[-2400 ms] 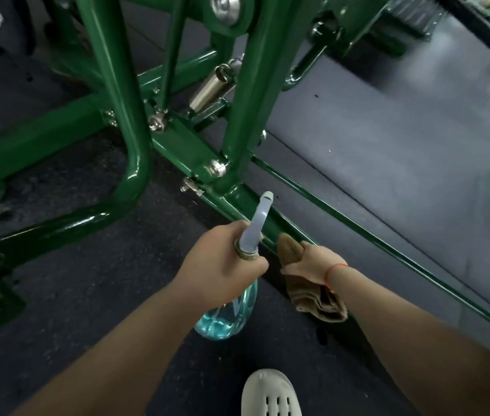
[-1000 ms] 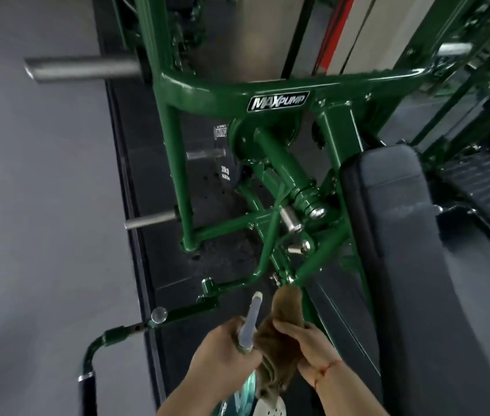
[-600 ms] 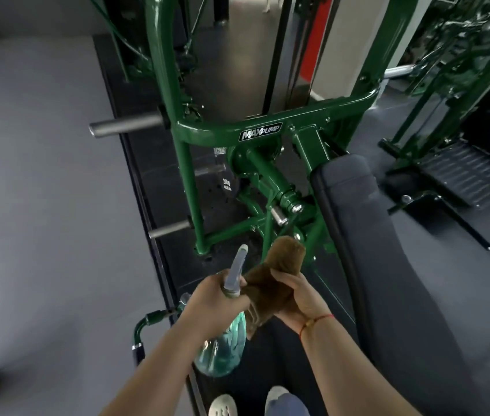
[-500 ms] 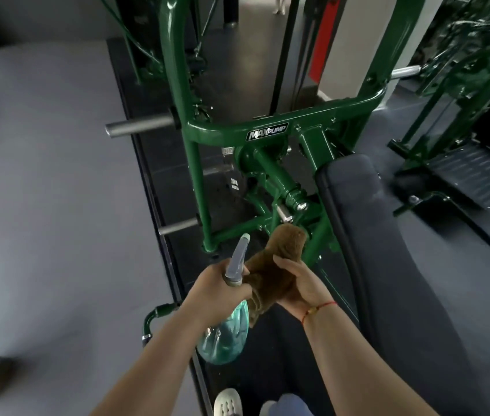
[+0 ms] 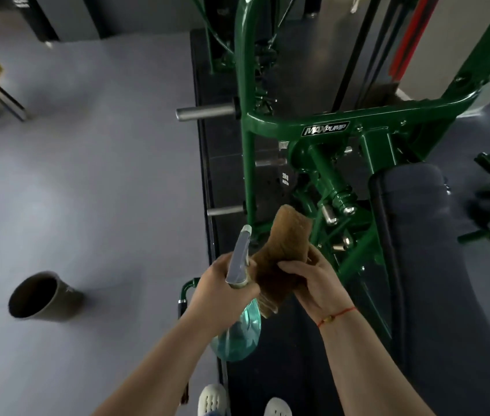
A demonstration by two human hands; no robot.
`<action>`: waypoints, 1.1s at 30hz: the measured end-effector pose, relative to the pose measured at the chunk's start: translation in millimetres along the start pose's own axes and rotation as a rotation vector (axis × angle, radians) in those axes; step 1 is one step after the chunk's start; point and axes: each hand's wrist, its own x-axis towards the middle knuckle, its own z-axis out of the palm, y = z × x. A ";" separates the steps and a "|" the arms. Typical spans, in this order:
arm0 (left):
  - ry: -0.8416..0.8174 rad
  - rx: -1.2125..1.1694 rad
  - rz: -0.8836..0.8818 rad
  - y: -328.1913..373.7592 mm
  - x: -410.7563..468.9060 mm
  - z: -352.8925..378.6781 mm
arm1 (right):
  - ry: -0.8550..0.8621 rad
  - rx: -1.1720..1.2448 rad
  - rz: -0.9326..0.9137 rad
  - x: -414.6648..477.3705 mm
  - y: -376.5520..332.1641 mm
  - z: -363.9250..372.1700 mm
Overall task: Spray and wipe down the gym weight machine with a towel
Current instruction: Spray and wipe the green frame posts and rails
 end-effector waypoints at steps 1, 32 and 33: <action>-0.010 0.003 -0.009 -1.7 0.5 -6.5 | -0.010 -0.011 0.013 -1.6 3.3 7.0; -0.156 0.085 0.055 -156.5 79.7 -447.7 | 0.399 0.116 -0.065 121.8 215.6 386.0; -0.157 0.069 0.063 -156.4 82.2 -452.9 | 0.388 0.136 -0.071 125.9 213.5 387.8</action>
